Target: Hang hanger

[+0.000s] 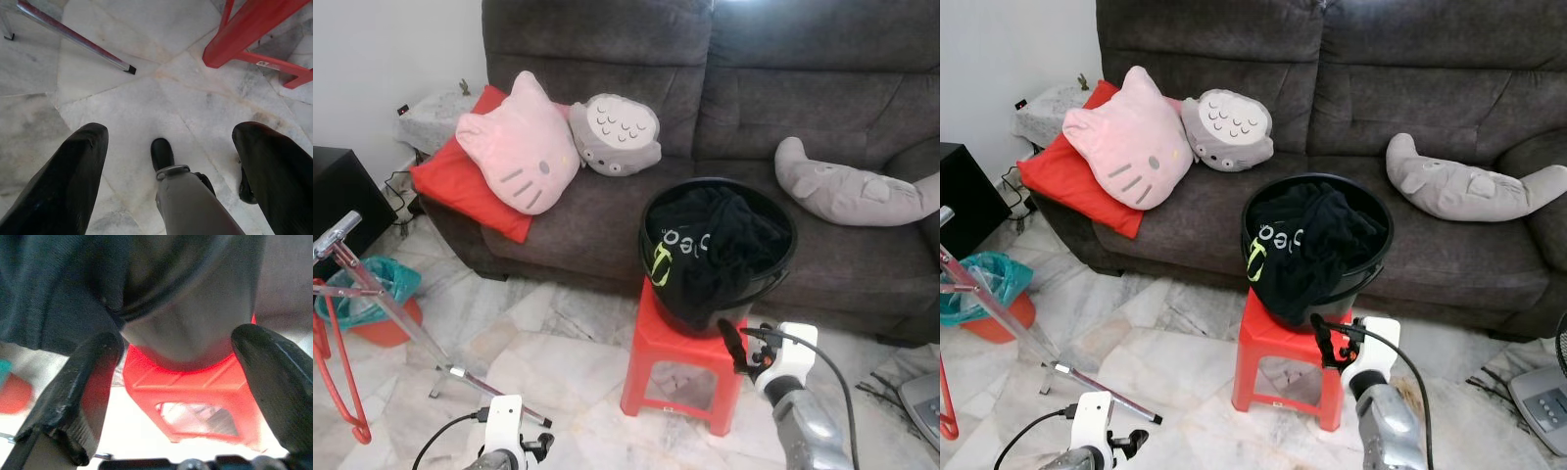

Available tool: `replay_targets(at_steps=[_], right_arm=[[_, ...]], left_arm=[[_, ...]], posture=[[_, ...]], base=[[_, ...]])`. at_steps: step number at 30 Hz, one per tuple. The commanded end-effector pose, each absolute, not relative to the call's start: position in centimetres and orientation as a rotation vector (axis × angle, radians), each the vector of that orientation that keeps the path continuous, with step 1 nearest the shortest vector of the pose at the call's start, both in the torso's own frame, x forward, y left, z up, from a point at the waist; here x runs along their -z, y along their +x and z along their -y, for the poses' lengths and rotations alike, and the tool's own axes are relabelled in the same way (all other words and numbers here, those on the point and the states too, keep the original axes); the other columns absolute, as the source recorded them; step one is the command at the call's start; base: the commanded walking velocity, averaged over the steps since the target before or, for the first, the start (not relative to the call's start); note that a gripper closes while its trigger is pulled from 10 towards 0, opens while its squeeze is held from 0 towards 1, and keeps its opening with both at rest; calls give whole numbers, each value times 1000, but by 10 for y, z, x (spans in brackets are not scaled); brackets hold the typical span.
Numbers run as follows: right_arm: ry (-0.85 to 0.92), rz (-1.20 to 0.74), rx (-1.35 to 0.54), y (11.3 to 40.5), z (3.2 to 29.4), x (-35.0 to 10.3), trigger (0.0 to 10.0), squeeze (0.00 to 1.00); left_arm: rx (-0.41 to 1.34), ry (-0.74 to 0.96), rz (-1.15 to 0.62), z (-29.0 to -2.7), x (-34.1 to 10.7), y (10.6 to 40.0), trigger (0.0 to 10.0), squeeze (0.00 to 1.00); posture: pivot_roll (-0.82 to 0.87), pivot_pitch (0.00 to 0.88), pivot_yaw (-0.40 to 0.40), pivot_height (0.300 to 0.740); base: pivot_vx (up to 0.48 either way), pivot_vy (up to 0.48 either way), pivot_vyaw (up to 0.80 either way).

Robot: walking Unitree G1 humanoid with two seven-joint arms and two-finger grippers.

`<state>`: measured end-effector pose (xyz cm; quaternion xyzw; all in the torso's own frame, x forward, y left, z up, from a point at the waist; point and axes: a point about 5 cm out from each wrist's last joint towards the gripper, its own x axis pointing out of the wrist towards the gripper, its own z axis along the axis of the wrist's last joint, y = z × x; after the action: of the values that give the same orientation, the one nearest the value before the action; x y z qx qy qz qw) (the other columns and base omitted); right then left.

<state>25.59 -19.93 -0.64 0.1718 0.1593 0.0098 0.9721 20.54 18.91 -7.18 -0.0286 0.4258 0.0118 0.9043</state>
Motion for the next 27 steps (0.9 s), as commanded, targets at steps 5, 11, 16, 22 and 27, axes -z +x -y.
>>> replay_targets(at_steps=[5,11,16,22,27], right_arm=[[486,-275,-31,266,200,0,10000,0],[542,-165,-101,282,199,-20,10000,0],[595,-79,-206,293,193,-36,10000,0],[586,-84,-230,297,192,-38,10000,0],[582,-74,-263,303,191,-43,10000,0]], left_arm=[[-16,-25,-905,-194,74,200,10000,0],[-14,-19,-904,-193,74,200,10000,0],[-14,-15,-912,-192,76,197,10000,0],[-13,-13,-917,-190,77,197,10000,0],[-3,-10,-918,-185,77,199,10000,0]], posture=[[-121,0,51,740],[-121,1,52,740],[-117,2,51,740],[-115,2,52,740],[-113,4,54,740]], base=[[0,0,0],[0,0,0],[0,0,0],[0,0,0],[0,0,0]])
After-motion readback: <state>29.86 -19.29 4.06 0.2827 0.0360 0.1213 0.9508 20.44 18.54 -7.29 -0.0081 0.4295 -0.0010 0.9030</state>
